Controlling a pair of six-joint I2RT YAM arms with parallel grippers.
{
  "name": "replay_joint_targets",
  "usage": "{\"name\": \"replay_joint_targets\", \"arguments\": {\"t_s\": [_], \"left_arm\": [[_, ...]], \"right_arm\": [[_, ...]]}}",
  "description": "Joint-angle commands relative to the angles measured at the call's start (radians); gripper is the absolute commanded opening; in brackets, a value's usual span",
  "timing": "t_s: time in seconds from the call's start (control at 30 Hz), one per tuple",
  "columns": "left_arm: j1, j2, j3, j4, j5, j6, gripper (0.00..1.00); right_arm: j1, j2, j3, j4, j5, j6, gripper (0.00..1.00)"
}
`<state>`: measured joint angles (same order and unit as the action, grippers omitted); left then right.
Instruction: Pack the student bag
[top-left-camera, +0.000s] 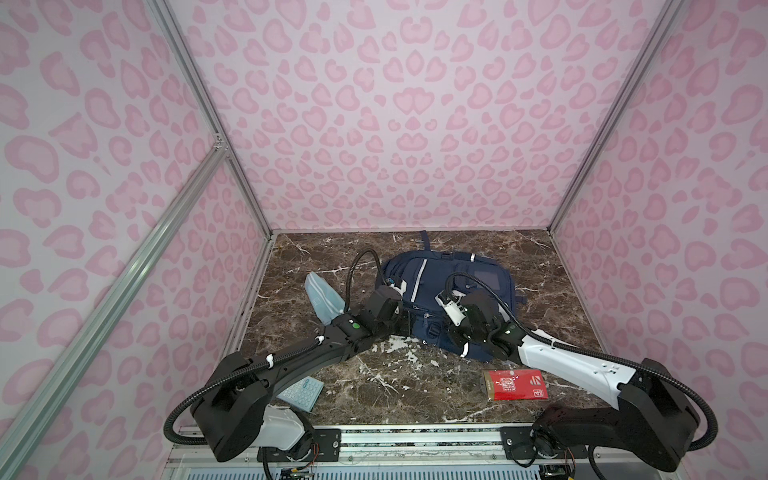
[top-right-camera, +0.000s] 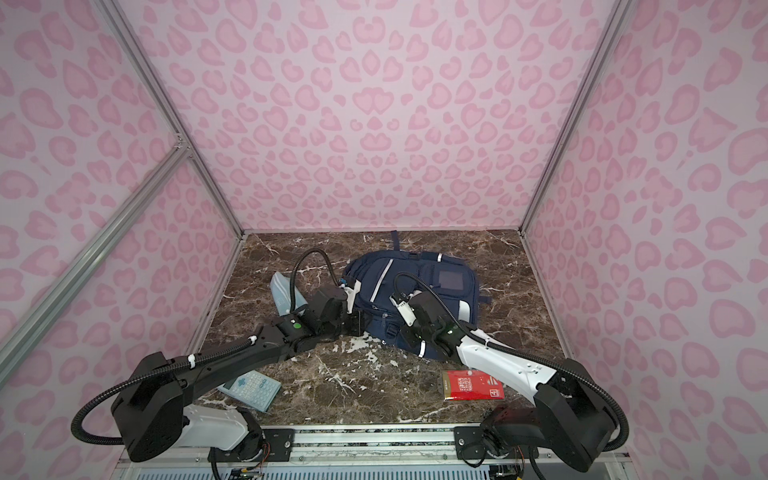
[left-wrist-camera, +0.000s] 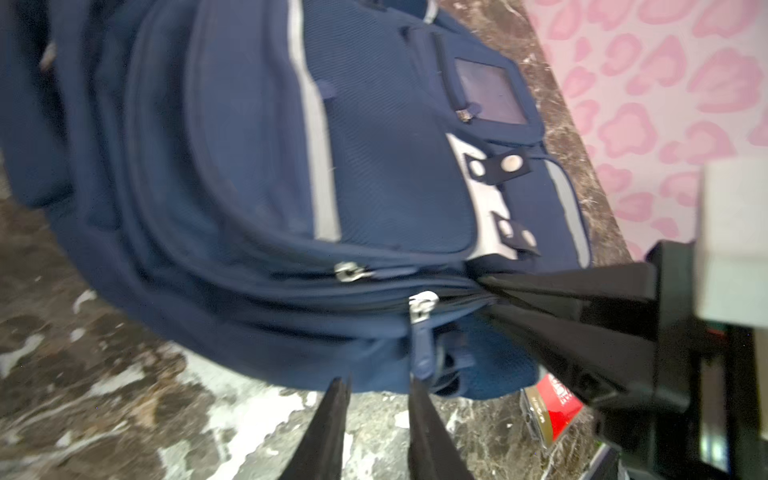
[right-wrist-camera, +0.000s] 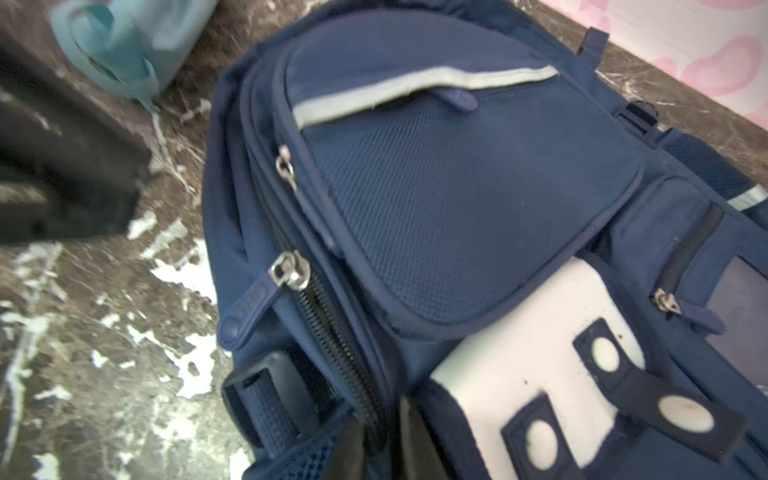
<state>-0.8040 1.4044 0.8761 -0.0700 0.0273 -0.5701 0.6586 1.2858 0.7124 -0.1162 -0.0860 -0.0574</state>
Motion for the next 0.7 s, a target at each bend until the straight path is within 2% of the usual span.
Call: {"name": "replay_joint_targets", "arguments": {"t_s": [0.0,0.07,0.23,0.33,0.47,0.53,0.57,0.6,0.63,0.67], "left_arm": [[-0.024,0.029,-0.002,0.051,-0.065,0.050,0.29],[-0.036,0.058,0.002,0.060,-0.098,0.065,0.34],[-0.063,0.138,0.032,0.091,-0.099,0.106,0.35],[-0.078,0.194,0.050,0.088,-0.128,0.128,0.50],[-0.107,0.262,0.086,0.058,-0.202,0.150,0.50],[-0.119,0.294,0.106,0.023,-0.273,0.155,0.44],[-0.119,0.306,0.115,0.005,-0.300,0.149,0.39],[-0.119,0.315,0.116,0.002,-0.310,0.150,0.26],[-0.119,0.318,0.116,0.009,-0.307,0.153,0.19],[-0.119,0.320,0.113,0.017,-0.298,0.154,0.17]], "right_arm": [[-0.028,-0.031,-0.013,0.062,-0.011,0.082,0.59],[-0.039,-0.036,-0.006,0.061,0.028,0.099,0.62],[-0.038,0.064,0.069,0.027,-0.003,0.055,0.60],[-0.037,0.159,0.148,-0.046,0.030,0.037,0.58],[-0.033,0.213,0.139,-0.027,0.033,0.034,0.59],[-0.034,0.215,0.141,-0.029,0.023,0.036,0.58],[-0.033,0.210,0.138,-0.027,0.019,0.037,0.58],[-0.033,0.200,0.131,-0.020,0.020,0.039,0.58],[-0.037,0.191,0.122,-0.013,0.020,0.039,0.58],[-0.038,0.184,0.117,-0.011,0.016,0.042,0.58]]}}
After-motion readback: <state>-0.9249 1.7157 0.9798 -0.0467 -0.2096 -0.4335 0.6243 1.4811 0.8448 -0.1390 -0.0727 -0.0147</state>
